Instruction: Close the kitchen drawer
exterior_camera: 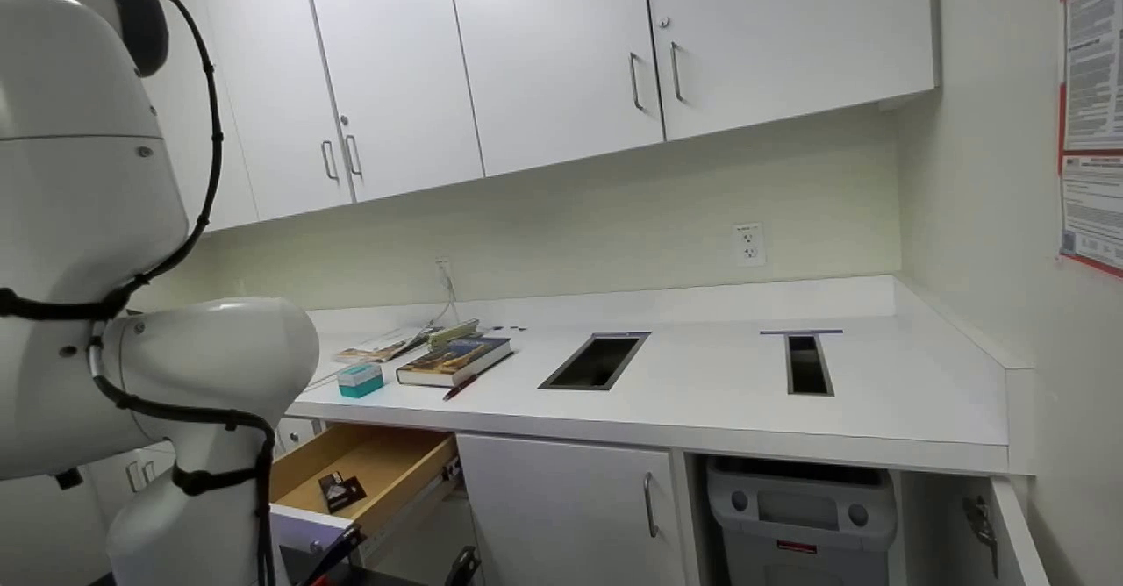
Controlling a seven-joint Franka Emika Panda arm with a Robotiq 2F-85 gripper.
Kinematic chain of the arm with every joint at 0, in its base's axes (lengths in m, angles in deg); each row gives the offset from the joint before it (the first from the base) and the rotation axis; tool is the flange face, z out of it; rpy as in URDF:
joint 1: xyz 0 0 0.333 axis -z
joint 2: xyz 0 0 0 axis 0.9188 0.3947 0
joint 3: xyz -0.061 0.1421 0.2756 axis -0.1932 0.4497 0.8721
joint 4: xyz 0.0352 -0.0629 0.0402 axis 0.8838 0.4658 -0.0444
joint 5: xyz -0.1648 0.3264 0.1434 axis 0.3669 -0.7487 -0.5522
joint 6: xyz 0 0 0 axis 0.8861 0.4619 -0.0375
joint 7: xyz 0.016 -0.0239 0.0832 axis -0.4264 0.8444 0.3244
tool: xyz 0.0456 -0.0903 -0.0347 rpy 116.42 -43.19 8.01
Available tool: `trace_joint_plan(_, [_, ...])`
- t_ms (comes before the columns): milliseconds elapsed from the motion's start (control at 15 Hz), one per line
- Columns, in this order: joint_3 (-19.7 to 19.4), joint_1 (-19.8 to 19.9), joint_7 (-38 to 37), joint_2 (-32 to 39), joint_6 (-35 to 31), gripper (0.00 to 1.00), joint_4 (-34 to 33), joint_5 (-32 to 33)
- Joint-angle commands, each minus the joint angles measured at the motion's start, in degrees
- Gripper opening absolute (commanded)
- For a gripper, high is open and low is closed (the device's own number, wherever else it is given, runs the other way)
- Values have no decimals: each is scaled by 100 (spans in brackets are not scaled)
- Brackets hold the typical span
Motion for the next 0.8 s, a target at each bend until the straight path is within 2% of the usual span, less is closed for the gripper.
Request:
trace_joint_plan(0, [242, -98, -709, 553, -691, 100, 158, 1389])
trace_joint_plan(133, [264, -111, -1328, 762, -824, 100, 213, 2391])
trace_joint_plan(200, [212, -123, -1647, 901, -844, 75, 208, 2895])
trace_joint_plan(267, [143, -138, -1962, 1096, -836, 74, 155, 3402])
trace_joint_plan(467, [-73, -188, -2893, 1654, -767, 49, -31, 4822])
trace_joint_plan(733, [-380, -254, -3756, 2453, -667, 21, -403, 6260])
